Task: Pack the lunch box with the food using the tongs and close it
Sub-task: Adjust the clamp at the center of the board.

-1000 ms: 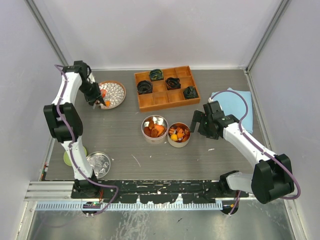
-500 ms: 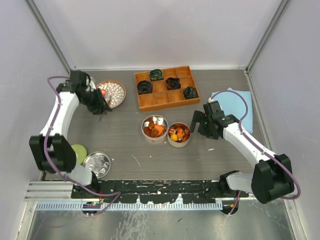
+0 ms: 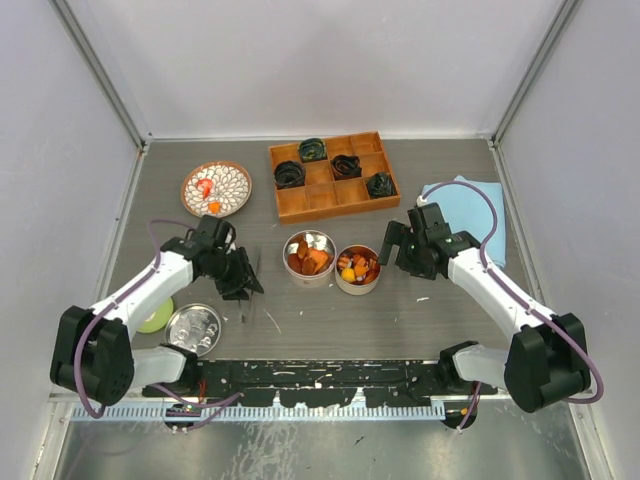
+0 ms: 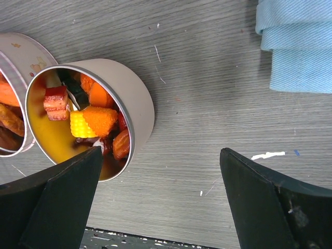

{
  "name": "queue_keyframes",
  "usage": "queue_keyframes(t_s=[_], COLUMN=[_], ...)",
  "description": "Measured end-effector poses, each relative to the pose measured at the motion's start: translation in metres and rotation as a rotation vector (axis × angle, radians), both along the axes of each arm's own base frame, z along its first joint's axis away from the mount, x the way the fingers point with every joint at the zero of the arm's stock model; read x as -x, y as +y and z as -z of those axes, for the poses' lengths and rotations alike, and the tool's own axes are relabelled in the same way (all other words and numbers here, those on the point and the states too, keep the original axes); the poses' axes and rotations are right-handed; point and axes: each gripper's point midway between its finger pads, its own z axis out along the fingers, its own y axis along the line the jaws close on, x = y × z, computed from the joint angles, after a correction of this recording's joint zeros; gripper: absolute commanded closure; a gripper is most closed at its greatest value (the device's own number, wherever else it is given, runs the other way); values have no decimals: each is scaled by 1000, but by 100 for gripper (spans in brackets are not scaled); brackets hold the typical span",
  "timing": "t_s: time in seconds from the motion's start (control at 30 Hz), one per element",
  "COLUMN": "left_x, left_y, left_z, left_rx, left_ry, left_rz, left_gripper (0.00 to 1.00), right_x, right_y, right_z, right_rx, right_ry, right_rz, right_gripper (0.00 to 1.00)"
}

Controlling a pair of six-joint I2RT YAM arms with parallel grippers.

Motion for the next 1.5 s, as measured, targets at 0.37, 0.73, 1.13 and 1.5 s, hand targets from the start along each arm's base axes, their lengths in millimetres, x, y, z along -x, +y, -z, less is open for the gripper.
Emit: queue_keyframes(t_s=[0.37, 0.73, 1.13, 1.5], left_x=[17, 17, 21, 37], left_y=[-6, -2, 19, 15], left_z=[51, 55, 17, 45], left_rx=[-184, -264, -390, -511], left_ry=[101, 118, 96, 256], left_rz=[39, 45, 33, 115], left_gripper=[51, 32, 16, 19], right_x=[3, 5, 9, 9], right_y=[0, -1, -2, -2], right_z=[6, 7, 10, 11], right_rx=[-4, -3, -1, 0], right_ry=[11, 12, 18, 19], right_rz=[4, 4, 3, 1], right_gripper=[0, 0, 0, 0])
